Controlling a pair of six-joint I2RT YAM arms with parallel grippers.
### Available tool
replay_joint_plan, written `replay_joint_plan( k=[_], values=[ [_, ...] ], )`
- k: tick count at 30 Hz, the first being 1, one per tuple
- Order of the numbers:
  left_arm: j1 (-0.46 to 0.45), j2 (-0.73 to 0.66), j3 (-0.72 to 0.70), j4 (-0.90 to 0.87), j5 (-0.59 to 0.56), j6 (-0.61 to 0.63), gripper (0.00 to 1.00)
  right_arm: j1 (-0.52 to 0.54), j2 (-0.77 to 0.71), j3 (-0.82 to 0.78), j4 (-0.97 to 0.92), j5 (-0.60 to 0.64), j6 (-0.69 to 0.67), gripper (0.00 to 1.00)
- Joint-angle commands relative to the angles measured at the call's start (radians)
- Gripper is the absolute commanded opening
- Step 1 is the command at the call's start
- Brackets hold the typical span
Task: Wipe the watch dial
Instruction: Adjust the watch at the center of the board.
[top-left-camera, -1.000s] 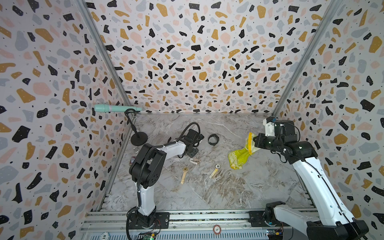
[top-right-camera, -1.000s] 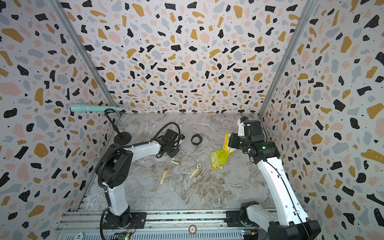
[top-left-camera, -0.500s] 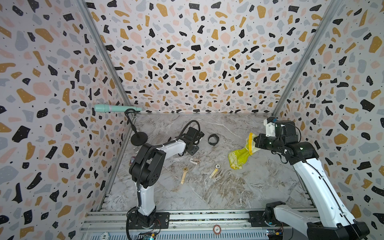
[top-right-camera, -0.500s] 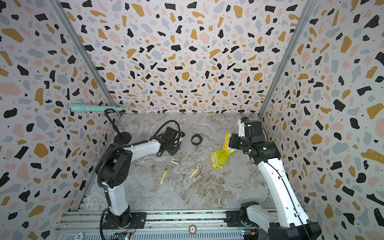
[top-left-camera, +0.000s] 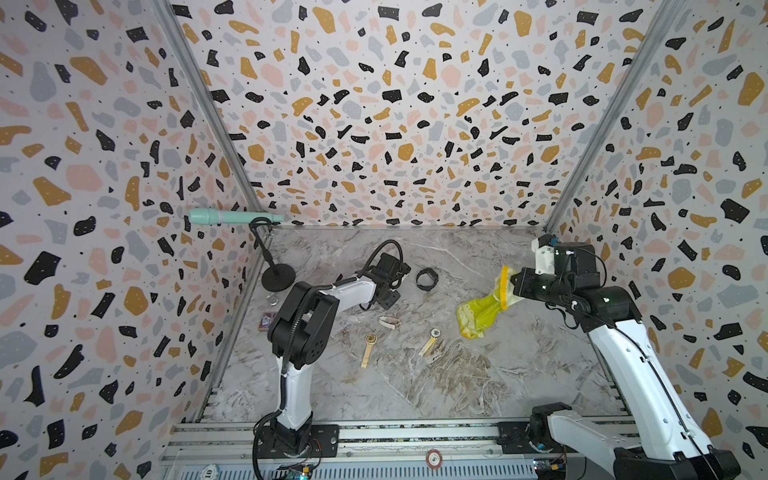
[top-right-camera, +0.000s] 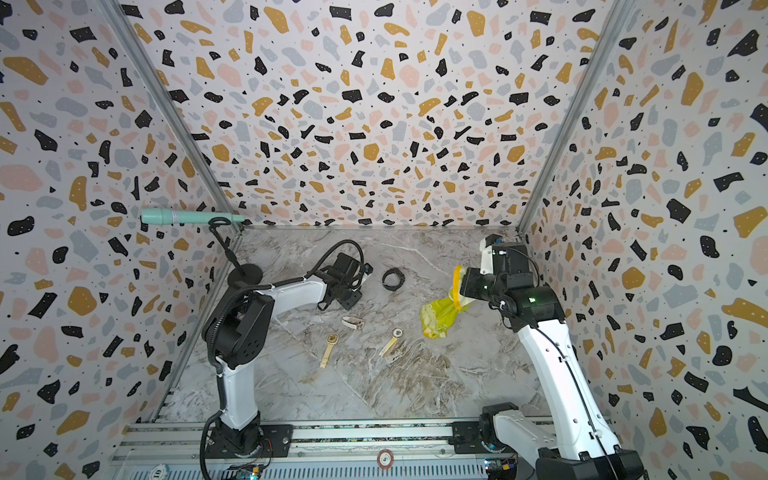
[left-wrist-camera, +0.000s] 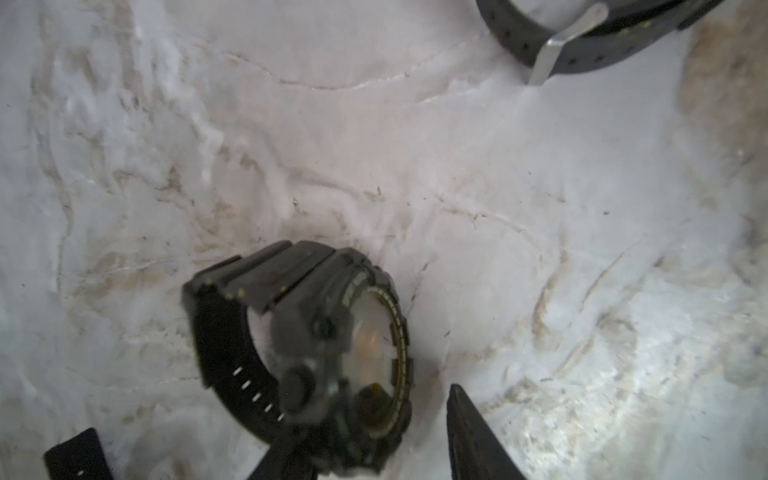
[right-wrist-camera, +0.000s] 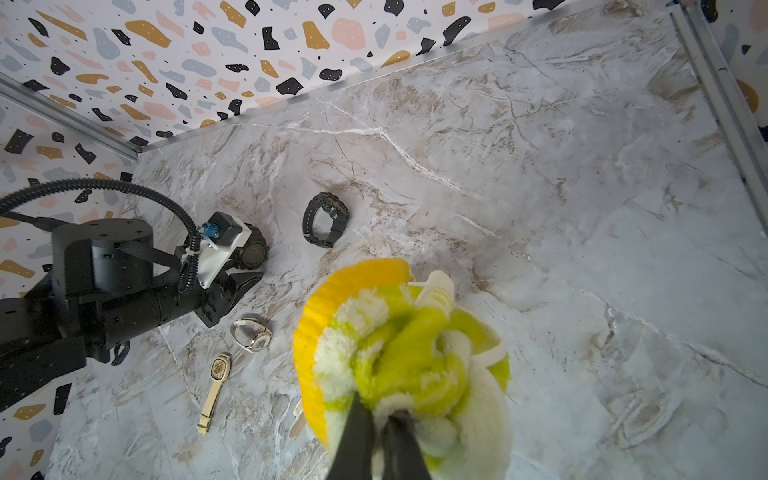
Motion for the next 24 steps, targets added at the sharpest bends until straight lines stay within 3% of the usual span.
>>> replay_joint_plan(
  k=[1, 4, 7, 10, 17, 24],
  values=[
    [-0.004, 0.012, 0.047, -0.016, 0.028, 0.007, 0.44, -0.007, -0.021, 0.010, 0.007, 0.001, -0.004, 0.00],
    [-0.004, 0.020, 0.056, -0.021, 0.042, -0.005, 0.40, -0.010, -0.020, 0.014, 0.008, 0.001, -0.004, 0.00],
    [-0.004, 0.016, 0.053, -0.018, 0.053, -0.017, 0.21, -0.013, -0.020, 0.013, 0.010, 0.000, -0.002, 0.00],
    [-0.004, 0.011, 0.051, -0.018, 0.060, -0.029, 0.11, -0.015, -0.023, 0.010, 0.013, 0.002, -0.001, 0.00],
    [-0.004, 0.006, 0.054, -0.031, 0.103, -0.053, 0.06, -0.022, -0.027, -0.008, 0.031, -0.004, 0.005, 0.00],
    [-0.024, -0.022, 0.044, -0.003, 0.229, -0.149, 0.06, -0.027, -0.041, -0.050, 0.061, -0.024, 0.020, 0.00]
  ],
)
